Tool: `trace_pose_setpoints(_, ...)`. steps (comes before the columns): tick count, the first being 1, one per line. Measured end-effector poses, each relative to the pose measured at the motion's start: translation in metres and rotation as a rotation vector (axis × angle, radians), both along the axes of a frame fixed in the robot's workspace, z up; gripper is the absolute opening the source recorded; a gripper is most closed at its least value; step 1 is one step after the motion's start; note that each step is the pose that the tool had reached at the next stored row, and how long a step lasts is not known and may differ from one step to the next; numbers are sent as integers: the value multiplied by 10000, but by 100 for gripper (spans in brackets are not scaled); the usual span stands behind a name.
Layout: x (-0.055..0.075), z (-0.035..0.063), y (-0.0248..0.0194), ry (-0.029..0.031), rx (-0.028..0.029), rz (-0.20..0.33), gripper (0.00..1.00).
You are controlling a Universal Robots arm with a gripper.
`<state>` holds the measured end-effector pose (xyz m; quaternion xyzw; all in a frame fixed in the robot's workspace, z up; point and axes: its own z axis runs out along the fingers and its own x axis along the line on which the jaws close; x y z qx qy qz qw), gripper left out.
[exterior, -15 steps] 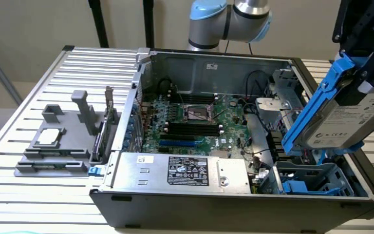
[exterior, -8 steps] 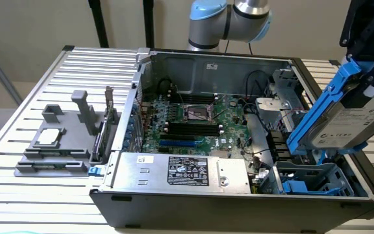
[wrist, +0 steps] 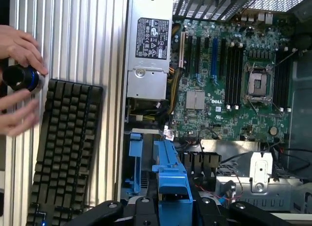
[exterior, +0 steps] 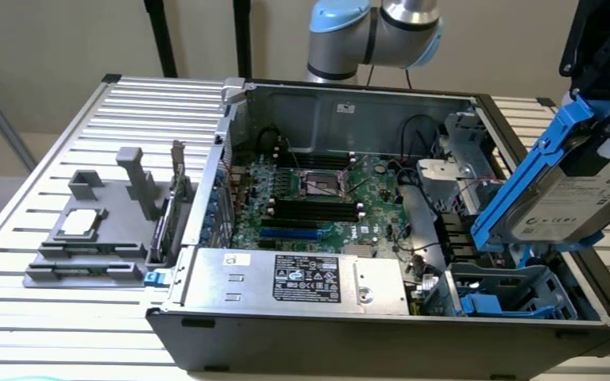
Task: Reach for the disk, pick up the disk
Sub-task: 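Pick up the disk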
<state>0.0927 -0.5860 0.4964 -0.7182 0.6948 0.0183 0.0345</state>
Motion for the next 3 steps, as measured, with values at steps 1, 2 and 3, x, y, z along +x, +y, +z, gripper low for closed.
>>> trace_pose_setpoints(1,0,0,0,0,0,0,33)
trace_pose_setpoints(2,0,0,0,0,0,1,33)
trace_pose_setpoints(3,0,0,0,0,0,1,33)
